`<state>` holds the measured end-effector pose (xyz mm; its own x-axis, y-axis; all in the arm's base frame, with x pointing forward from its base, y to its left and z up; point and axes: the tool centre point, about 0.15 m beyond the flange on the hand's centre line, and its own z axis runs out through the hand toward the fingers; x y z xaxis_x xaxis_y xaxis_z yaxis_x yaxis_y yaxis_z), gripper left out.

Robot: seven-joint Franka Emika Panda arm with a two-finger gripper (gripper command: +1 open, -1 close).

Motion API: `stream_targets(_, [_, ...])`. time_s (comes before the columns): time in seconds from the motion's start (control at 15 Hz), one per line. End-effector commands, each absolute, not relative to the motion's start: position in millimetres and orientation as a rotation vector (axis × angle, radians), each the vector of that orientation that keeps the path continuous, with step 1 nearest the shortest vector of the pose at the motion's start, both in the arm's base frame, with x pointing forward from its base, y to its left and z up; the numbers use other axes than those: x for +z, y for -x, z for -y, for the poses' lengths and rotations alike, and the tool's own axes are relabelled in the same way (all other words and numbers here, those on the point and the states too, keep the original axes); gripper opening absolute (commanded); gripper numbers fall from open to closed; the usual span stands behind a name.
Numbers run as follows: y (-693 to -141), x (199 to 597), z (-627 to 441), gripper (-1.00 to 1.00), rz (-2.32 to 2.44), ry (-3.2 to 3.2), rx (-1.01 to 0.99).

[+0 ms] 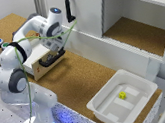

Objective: Grasp the drawer handle and open it

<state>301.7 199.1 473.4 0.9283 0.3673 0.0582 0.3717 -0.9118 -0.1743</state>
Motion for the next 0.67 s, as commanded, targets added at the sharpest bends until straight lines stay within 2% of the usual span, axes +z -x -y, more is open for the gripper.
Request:
stream_targets(0.0, [-344.9,497.5,-352.9,1.0,1.074,2.972,0.294])
stream_targets(0.27, [-329.3,504.7,-428.1,1.0,1.372,2.841,0.298])
stream_targets(0.6, [-252.6,540.1,-501.5,1.0,1.742,2.621,0.294])
